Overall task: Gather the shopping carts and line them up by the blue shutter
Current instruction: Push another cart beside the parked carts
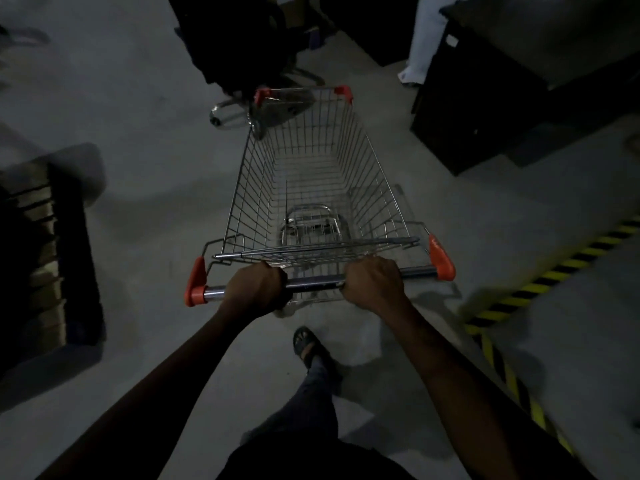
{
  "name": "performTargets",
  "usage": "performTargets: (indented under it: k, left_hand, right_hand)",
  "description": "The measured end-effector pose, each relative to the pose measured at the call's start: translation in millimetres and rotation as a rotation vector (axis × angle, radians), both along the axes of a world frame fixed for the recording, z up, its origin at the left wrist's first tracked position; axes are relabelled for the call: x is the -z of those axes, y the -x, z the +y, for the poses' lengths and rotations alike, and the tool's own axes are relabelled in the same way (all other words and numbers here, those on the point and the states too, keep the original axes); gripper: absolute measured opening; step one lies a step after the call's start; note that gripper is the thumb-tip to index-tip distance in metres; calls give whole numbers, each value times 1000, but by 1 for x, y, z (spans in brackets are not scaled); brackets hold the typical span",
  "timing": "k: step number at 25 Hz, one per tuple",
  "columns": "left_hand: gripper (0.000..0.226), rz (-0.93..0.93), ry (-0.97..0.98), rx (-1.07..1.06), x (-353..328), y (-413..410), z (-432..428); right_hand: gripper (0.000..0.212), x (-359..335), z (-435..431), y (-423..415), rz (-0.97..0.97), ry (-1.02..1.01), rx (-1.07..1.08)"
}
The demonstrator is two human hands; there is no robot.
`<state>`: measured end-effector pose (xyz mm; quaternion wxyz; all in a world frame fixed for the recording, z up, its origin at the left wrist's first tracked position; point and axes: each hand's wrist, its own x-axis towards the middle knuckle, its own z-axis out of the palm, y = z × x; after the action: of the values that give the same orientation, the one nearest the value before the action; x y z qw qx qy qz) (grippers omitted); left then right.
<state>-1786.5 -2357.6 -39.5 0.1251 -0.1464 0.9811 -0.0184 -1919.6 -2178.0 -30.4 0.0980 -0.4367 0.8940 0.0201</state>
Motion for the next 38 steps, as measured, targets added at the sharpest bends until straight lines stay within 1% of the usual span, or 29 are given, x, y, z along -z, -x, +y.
performTargets:
  k: [2,7,11,15,19,22,23,25,28,32,35,38]
  left_hand:
    - [28,5,5,80,0,5,15]
    - [28,-21,21,239,-7,34,47]
    - [28,-37,-9,365,-9,73,79]
    - [29,-42,0,512,-12,124,112]
    - [32,-48,-23,663,-10,183,150]
    - [31,-44,-60,775,-11,226,182]
    - [30,-48,-81,799,-13,240,194]
    - [29,-43,-108,845,-15,265,218]
    - [32,-13,-113,955,-10,301,252]
    - [30,59,-104,1114,-3,345,299]
    - [30,72,-193,1145,0,371,336]
    - [28,91,-257,1191,6,396,376]
  right_hand:
    - [22,1,26,-11,1,44,68]
    - [17,-3,77,-24,-39,58,280]
    - [24,-8,117,-18,-66,74,413]
    - [29,-4,155,5,-34,95,546]
    - [32,-1,193,34,16,-3,699]
    - [35,-6,222,56,-40,-76,821]
    - [33,-6,233,62,-34,-88,846]
    - [28,-5,253,74,-5,-82,885]
    - [35,-6,282,94,0,-118,980]
    - [37,-5,324,117,0,-106,1107]
    - [39,-4,355,127,17,-90,1186]
    - [41,-6,385,140,58,-142,1238]
